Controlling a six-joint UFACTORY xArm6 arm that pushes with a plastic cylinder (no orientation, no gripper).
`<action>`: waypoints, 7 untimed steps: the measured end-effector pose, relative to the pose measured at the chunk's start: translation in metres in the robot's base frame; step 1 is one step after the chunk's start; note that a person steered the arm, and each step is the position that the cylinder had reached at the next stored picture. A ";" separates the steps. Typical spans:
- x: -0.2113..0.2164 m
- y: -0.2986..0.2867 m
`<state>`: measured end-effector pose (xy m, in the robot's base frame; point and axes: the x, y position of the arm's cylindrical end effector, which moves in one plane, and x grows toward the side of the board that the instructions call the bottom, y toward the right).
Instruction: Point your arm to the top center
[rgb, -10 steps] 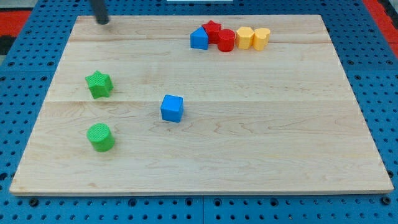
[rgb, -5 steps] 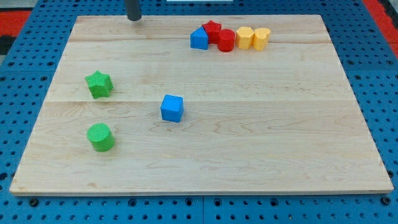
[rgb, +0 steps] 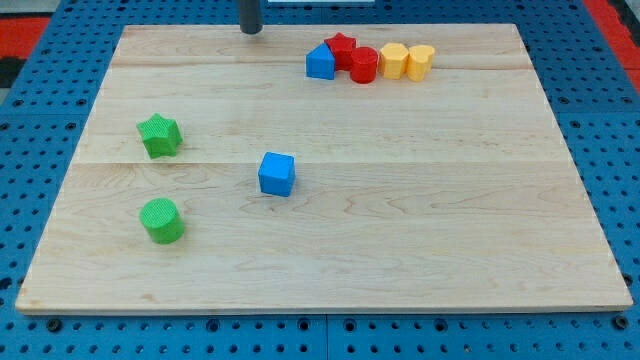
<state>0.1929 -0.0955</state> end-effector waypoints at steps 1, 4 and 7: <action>0.000 0.009; -0.001 0.044; 0.001 0.089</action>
